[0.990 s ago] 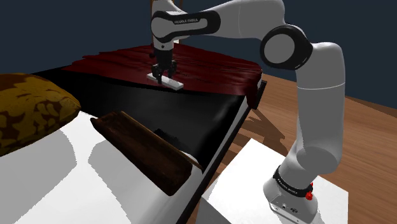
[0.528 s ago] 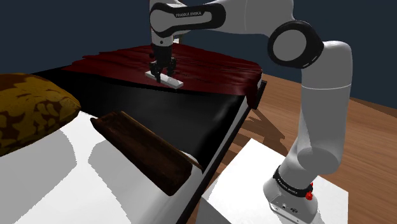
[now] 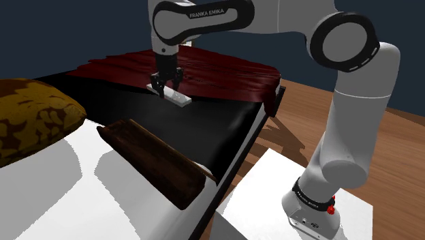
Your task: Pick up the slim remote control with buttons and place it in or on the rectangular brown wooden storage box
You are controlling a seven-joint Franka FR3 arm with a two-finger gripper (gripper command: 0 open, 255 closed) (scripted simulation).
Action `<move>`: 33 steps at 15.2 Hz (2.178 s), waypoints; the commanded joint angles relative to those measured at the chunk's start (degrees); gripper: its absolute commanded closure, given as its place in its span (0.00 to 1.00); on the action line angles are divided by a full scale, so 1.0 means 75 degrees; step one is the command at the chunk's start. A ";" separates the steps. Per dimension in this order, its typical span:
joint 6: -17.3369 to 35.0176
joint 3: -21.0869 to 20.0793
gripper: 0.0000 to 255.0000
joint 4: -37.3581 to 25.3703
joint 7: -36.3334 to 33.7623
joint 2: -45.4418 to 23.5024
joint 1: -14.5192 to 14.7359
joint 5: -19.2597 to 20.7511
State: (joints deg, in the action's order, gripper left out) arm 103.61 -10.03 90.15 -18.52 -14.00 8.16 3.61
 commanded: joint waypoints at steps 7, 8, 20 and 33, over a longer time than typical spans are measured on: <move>0.0241 -0.0513 1.00 0.0903 -0.1271 0.0632 0.0728 -0.0030; 0.0253 -0.0582 1.00 0.0968 -0.1435 0.0681 0.0821 -0.0032; 0.0867 -0.0976 1.00 0.1661 -0.2408 0.0728 0.1350 0.0017; 0.1579 -0.0961 1.00 0.2192 -0.2471 0.0535 0.1359 0.0098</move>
State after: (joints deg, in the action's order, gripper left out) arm 115.44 -17.24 106.59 -37.06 -9.99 18.35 4.34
